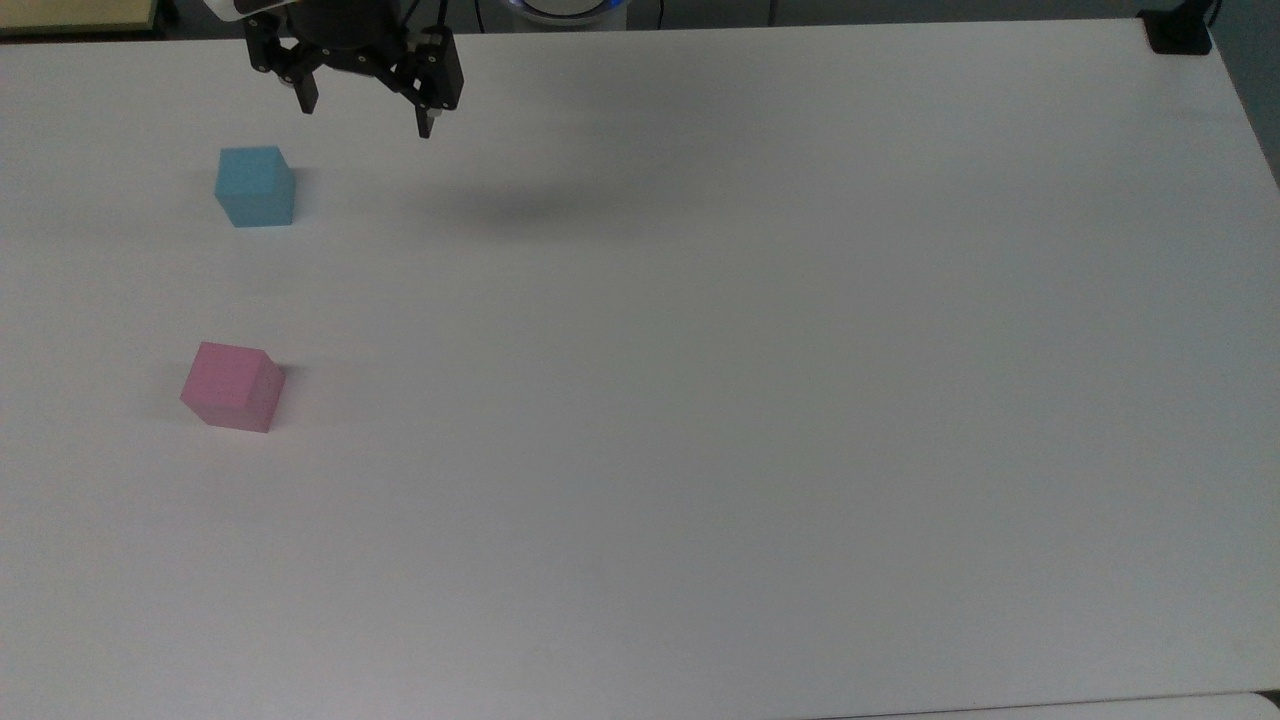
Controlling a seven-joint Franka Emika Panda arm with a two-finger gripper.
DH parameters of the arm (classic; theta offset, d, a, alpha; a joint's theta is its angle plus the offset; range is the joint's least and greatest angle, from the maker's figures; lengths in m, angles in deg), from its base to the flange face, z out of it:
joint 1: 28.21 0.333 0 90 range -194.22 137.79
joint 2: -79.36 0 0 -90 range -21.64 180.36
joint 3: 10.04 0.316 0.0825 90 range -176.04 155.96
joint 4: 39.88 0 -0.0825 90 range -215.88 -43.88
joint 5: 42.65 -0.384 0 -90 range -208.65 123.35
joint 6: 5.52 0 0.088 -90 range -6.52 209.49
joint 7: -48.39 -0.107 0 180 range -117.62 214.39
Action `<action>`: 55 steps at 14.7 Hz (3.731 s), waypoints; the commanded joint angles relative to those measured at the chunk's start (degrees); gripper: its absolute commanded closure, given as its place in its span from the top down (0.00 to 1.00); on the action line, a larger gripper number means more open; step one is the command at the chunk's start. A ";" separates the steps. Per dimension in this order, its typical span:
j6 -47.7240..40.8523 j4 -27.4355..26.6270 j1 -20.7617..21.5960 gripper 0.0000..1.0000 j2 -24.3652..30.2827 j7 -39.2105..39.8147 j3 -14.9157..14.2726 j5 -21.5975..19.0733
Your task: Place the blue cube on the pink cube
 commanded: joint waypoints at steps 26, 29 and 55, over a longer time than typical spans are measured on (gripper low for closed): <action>23.76 -27.79 0.12 1.00 3.60 30.11 -21.61 4.49; 27.44 -27.97 0.29 1.00 0.61 29.50 -21.61 5.38; 22.80 8.48 3.02 0.18 -20.64 16.76 -20.38 -12.37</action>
